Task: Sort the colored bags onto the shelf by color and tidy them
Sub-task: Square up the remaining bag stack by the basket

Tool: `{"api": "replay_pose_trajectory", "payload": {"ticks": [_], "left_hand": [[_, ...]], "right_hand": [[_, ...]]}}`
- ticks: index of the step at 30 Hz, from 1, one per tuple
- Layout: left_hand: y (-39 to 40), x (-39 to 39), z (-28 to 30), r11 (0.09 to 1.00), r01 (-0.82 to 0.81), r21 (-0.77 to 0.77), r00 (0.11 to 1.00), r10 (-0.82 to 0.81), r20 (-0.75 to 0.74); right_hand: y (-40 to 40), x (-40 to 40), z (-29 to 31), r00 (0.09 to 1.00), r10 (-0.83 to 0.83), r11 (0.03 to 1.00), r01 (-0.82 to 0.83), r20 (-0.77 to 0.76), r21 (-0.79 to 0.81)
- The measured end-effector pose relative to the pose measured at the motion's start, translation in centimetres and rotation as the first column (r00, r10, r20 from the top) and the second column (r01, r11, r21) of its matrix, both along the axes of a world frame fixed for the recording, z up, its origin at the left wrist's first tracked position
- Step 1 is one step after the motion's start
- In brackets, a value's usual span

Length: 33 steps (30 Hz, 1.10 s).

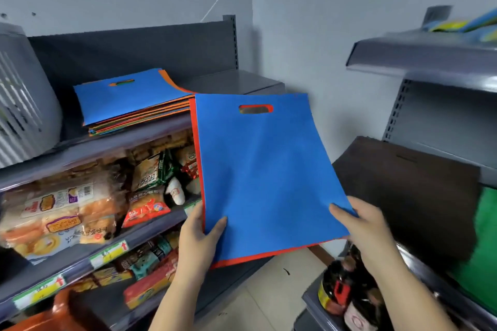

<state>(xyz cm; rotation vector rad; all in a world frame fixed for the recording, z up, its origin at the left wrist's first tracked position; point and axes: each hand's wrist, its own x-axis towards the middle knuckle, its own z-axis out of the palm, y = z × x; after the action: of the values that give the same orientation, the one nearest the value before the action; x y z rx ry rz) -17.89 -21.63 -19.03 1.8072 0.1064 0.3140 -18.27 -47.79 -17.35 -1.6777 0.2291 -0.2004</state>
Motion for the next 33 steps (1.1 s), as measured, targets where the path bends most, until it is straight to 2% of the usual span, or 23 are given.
{"api": "replay_pose_trajectory", "payload": {"ticks": [4, 9, 12, 16, 19, 21, 24, 27, 33], "left_hand": [[-2.0, -1.5, -0.7, 0.990, 0.128, -0.058, 0.992, -0.128, 0.005], [-5.6, -3.5, -1.5, 0.931, 0.269, -0.246, 0.961, -0.278, -0.004], [-7.5, -3.7, -1.9, 0.934, 0.288, -0.211, 0.957, -0.288, 0.030], [-10.1, -2.3, -1.4, 0.894, 0.406, -0.187, 0.911, -0.412, 0.012], [-11.6, -0.9, -1.5, 0.834, 0.511, -0.209, 0.853, -0.522, 0.001], [-12.6, 0.0, -1.2, 0.800, 0.562, -0.207, 0.821, -0.571, 0.023], [-14.1, 0.8, -0.4, 0.736, 0.661, -0.147, 0.748, -0.662, 0.048], [-15.5, 1.5, -0.8, 0.671, 0.732, -0.122, 0.676, -0.737, 0.000], [-19.4, 0.1, -1.2, 0.424, 0.881, -0.210, 0.409, -0.905, -0.116]], "right_hand": [[-3.0, -4.1, 0.5, 0.999, -0.043, 0.996, 0.044, -0.012, 0.077], [-5.8, -8.4, -1.5, 0.971, -0.241, 0.966, 0.239, -0.011, -0.097], [-6.7, -11.2, -2.0, 0.930, -0.368, 0.919, 0.367, 0.025, -0.142], [-7.2, -14.1, -1.3, 0.851, -0.522, 0.851, 0.524, 0.064, -0.028], [-7.4, -16.2, -0.7, 0.787, -0.616, 0.779, 0.600, 0.042, 0.180], [-7.4, -17.5, -0.5, 0.746, -0.666, 0.725, 0.641, 0.019, 0.251], [-7.0, -19.0, -0.2, 0.667, -0.744, 0.650, 0.716, 0.022, 0.255], [-6.7, -20.5, -0.5, 0.582, -0.813, 0.566, 0.784, 0.019, 0.255], [-6.5, -25.3, -1.1, 0.460, -0.888, 0.442, 0.856, -0.006, 0.270]]}}
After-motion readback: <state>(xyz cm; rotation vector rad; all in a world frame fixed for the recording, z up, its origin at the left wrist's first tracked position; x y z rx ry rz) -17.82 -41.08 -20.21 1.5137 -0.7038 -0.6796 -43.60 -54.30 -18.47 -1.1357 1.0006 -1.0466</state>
